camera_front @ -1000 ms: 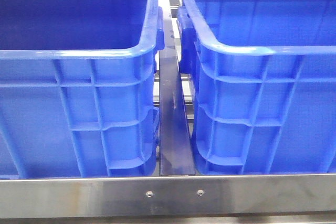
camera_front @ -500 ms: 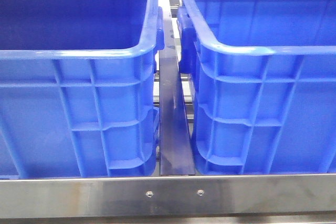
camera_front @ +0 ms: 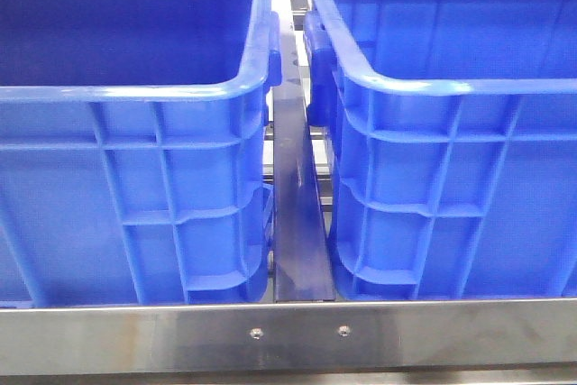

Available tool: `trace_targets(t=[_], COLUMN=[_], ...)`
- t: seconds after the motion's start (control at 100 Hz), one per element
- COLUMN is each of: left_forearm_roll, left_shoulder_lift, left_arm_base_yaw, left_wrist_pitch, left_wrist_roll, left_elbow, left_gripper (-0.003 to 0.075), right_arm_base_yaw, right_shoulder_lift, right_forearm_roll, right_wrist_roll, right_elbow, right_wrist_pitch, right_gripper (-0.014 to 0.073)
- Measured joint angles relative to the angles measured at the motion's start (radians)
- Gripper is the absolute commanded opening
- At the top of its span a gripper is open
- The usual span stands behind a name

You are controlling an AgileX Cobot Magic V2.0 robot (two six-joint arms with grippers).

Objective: Pick red and yellow buttons and place in box
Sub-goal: 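Grasp the red button with the right gripper and release the left gripper, then lower the red button into the bin beside the yellow one, open right gripper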

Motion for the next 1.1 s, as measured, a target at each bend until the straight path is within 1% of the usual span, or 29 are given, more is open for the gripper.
trace_targets(t=[0.09,0.24,0.45,0.59,0.94,1.1], left_forearm_roll=[0.000,0.002,0.002,0.002,0.002,0.002], left_shoulder_lift=[0.000,0.000,0.000,0.000,0.000,0.000], left_arm_base_yaw=[0.000,0.000,0.000,0.000,0.000,0.000], left_wrist_pitch=[0.000,0.000,0.000,0.000,0.000,0.000], left_wrist_roll=[0.000,0.000,0.000,0.000,0.000,0.000], left_elbow=[0.000,0.000,0.000,0.000,0.000,0.000], left_gripper=[0.0566,0.0566,0.0566,0.0566,0.0566,0.0566], right_arm_base_yaw=[-0.003,0.001,0.002,0.002,0.002,0.002], right_shoulder_lift=[0.000,0.027,0.141,0.227,0.360,0.394], right_forearm_roll=[-0.034,-0.036,-0.008,0.003,0.016,0.016], right_wrist_roll=[-0.084,-0.200,-0.237,-0.241,-0.243,-0.243], right_elbow=[0.018,0.056,0.061,0.048,-0.039,-0.050], right_wrist_pitch=[-0.125,-0.343,-0.528,-0.593,-0.686,-0.697], right_gripper=[0.0195,0.0195,0.0195,0.0195,0.0195,0.0195])
